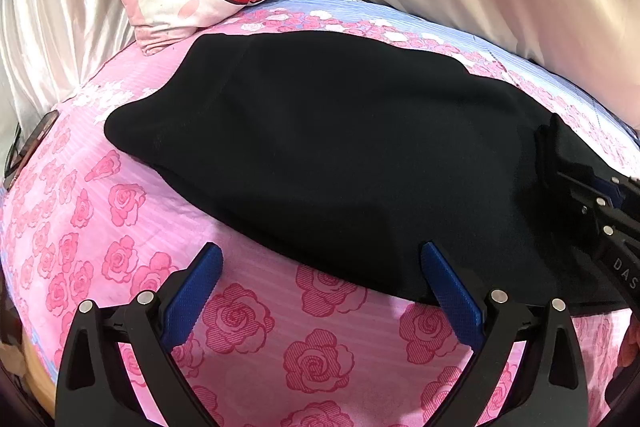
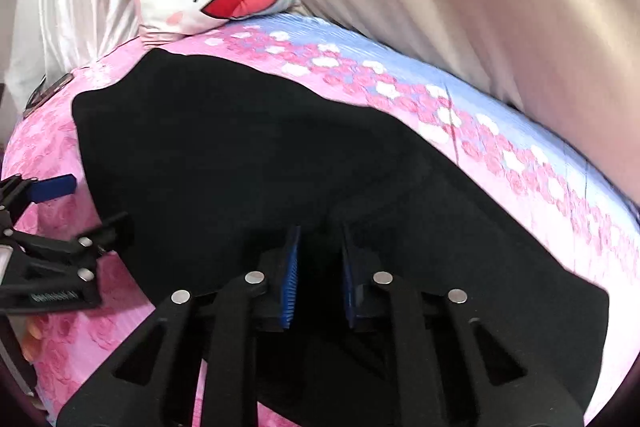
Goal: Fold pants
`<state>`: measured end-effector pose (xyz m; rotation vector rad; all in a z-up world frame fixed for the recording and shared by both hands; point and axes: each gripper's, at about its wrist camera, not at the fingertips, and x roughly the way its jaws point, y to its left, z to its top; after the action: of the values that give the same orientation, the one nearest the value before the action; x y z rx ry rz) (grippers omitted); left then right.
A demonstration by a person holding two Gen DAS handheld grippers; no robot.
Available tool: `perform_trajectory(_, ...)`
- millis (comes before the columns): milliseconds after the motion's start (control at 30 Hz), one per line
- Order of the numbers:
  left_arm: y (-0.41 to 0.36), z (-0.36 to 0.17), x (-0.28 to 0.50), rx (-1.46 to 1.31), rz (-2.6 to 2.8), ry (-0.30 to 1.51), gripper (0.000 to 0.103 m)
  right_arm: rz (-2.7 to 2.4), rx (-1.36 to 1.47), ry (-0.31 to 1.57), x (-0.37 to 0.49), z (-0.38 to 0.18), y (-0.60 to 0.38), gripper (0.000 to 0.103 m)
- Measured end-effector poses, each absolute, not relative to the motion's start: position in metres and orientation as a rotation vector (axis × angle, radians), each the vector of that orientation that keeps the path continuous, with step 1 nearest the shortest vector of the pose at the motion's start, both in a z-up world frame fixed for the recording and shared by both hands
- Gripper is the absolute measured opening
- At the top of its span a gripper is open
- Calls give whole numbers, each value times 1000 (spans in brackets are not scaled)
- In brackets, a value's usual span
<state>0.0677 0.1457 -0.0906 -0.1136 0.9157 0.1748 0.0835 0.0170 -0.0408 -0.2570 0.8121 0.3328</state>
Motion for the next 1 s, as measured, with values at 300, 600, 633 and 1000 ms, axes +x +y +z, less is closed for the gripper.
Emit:
perform_trajectory(300,172,-73,57,-92,241,877,98,443,-228,770,68,-30,39,26)
perform_trajectory(600,288,-51,21,-178,518,841,98,641,-371,670,98,3,156,75)
perform_trajectory(633,298,-51,16,-172,553,843,98,661,-390,693,105,-5,175,68)
perform_trajectory(1000,333,-68,-9,-143,649,895,98,743,-545,803,131,-76,295,66)
